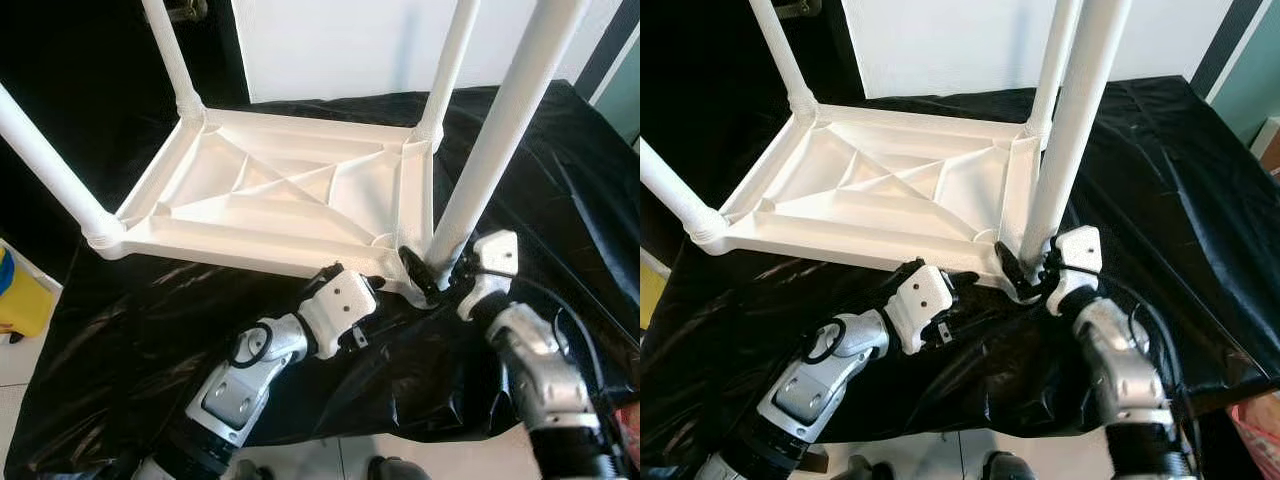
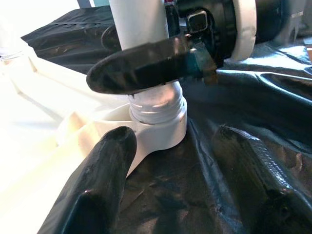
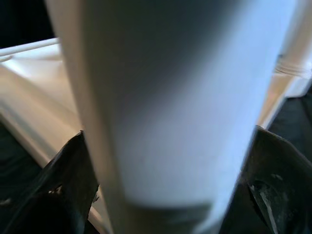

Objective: Building children table

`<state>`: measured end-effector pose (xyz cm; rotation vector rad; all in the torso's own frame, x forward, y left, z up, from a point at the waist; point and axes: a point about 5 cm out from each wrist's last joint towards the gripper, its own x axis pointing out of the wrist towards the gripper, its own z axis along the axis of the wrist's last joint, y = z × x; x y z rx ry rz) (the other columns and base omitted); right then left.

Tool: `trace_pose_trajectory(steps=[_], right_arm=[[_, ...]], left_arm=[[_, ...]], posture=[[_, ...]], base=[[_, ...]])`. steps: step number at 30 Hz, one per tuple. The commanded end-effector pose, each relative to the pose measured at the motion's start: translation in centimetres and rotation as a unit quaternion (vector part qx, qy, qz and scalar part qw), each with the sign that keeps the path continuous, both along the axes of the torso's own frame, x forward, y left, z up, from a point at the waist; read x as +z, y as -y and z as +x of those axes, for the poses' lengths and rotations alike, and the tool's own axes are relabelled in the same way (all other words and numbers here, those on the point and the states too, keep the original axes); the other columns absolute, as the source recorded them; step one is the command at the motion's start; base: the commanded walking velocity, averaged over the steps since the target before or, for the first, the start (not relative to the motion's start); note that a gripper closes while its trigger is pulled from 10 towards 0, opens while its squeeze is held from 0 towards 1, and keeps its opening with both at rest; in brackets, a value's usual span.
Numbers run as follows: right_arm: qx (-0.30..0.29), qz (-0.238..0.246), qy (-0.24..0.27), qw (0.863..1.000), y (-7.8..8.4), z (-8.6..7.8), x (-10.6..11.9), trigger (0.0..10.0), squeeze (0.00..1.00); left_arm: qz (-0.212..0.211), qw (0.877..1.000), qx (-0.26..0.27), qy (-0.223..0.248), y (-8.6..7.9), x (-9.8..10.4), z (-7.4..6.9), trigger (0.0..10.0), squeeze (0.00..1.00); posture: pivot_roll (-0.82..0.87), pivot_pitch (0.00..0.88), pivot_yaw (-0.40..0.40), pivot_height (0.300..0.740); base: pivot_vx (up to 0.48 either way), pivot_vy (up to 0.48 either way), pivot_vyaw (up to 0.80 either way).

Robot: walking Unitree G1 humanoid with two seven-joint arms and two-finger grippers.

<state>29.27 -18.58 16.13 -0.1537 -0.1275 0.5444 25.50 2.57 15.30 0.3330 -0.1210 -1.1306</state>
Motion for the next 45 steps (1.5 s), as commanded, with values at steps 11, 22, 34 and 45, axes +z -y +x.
trace_pose_trajectory(steps=[11,22,34,45], right_arm=[[0.086,-0.043,-0.051,0.994,0.1,0.8,-1.4,0.0,0.0],[0.079,-0.053,-0.062,0.993,0.9,1.0,-2.0,10.0,0.0],[-0.026,-0.014,-0.054,0.998,0.9,1.0,-2.5,10.0,0.0],[-0.183,0.021,-0.034,0.982,-1.0,-0.1,-2.8,10.0,0.0]], left_arm=[[0.003,1.0,0.012,0.003,-0.1,-0.1,0.3,10.0,0.0],[0.0,1.0,0.014,0.0,-0.1,-0.2,0.1,10.0,0.0],[0.0,1.0,0.012,-0.003,-0.1,-0.3,-0.1,10.0,0.0],[0.0,1.0,0.006,-0.008,0.0,-0.5,-0.4,10.0,0.0]], posture=[[-0.13,0.106,0.035,0.74],[-0.13,0.111,0.035,0.74],[-0.13,0.128,0.032,0.74],[-0.14,0.129,0.036,0.74]], base=[[0.0,0.0,0.0],[0.0,0.0,0.0],[0.0,0.0,0.0],[0.0,0.0,0.0]])
